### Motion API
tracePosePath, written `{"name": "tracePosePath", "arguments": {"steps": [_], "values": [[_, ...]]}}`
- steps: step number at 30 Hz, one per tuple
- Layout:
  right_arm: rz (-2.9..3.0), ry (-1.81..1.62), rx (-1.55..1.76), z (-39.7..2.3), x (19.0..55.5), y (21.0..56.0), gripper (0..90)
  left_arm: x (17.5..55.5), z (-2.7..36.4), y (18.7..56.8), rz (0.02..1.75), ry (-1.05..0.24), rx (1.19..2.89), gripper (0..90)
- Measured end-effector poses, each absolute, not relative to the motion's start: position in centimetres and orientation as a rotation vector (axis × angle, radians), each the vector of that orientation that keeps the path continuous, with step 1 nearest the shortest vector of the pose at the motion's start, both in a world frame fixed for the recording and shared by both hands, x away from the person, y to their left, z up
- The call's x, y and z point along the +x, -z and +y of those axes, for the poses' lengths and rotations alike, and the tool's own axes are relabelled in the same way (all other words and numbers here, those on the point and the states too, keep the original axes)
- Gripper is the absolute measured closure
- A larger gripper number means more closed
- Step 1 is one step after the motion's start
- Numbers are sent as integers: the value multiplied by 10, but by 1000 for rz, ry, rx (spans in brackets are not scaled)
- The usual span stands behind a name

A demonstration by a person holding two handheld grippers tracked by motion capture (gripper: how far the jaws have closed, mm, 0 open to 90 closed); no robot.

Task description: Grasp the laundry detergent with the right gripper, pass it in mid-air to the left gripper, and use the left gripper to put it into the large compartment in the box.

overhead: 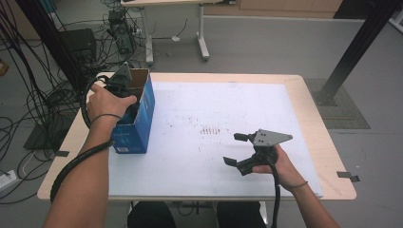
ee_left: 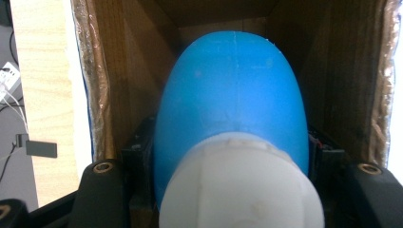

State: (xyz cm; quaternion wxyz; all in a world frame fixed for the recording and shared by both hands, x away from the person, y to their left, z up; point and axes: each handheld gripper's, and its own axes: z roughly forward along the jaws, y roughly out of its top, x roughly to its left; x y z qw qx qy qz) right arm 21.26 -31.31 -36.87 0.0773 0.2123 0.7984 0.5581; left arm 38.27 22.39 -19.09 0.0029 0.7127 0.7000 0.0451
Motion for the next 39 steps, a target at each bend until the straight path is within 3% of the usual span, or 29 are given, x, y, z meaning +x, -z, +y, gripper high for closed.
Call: {"name": "tracePosePath", "arguments": {"steps": [39], "values": [[2396,-1675,634,-311,213,369,81,390,224,191,2203,-114,2254,373]]}}
